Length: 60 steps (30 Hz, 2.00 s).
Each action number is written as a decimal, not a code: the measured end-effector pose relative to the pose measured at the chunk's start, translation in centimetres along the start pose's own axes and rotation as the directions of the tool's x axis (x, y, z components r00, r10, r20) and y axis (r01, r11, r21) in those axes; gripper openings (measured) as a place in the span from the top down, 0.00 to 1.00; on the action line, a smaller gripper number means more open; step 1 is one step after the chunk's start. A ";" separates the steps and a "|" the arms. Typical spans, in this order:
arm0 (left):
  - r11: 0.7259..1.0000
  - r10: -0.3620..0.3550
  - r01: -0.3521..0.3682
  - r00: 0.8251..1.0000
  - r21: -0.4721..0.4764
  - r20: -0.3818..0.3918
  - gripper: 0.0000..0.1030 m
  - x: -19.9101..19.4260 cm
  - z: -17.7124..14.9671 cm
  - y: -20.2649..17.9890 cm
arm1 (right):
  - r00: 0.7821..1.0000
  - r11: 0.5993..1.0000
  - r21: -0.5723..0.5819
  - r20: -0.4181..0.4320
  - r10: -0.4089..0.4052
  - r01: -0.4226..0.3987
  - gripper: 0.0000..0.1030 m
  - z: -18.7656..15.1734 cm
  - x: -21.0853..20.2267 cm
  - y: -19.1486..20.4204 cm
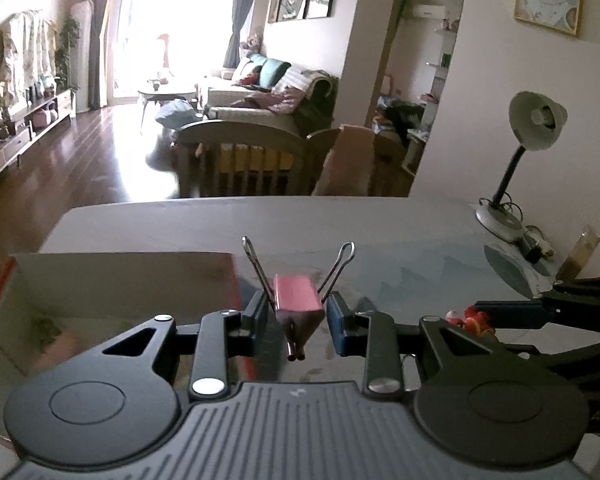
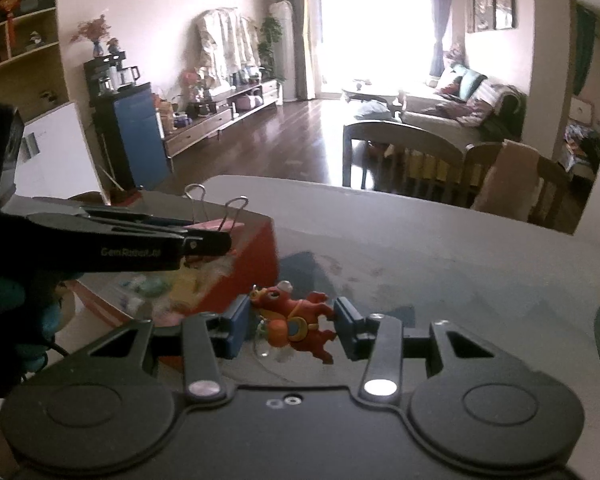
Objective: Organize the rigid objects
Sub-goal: 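Carry the pink clip and dragon keychain into the box and open both tools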
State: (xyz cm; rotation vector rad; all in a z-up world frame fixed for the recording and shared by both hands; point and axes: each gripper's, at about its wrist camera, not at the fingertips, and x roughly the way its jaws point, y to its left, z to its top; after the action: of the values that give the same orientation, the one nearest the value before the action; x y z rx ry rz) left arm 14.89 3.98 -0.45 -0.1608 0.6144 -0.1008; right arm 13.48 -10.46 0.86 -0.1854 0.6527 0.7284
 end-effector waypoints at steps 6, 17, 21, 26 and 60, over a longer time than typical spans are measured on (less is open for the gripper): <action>1.000 0.030 -0.030 0.999 -0.001 0.013 0.70 -1.8 0.1 3.5 | 1.000 0.999 -0.033 0.006 0.023 -0.022 0.56 1.6 1.6 3.4; 0.997 0.071 -0.071 0.997 -0.017 0.022 0.70 -4.3 -0.2 9.6 | 0.999 0.997 -0.069 -0.009 0.037 -0.038 0.56 3.1 5.2 8.1; 0.996 0.088 -0.088 0.996 -0.022 0.016 0.70 -4.5 -0.2 11.7 | 0.999 0.996 -0.078 -0.023 0.032 -0.034 0.56 3.2 6.8 9.4; 0.993 0.113 -0.113 0.994 -0.035 -0.001 0.70 -4.0 -0.5 14.3 | 0.999 0.995 -0.098 -0.046 0.025 -0.029 0.56 3.7 9.1 10.8; 0.998 0.062 -0.060 0.969 0.015 -0.238 0.70 7.4 -3.3 18.3 | 0.966 0.989 -0.149 -0.257 -0.025 -0.014 0.55 1.4 20.2 13.0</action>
State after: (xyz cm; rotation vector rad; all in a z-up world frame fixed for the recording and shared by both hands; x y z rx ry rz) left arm 19.78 20.50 -10.59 -0.1227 0.8583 -0.0637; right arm 16.78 10.97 -9.56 -0.4261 0.8454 0.7550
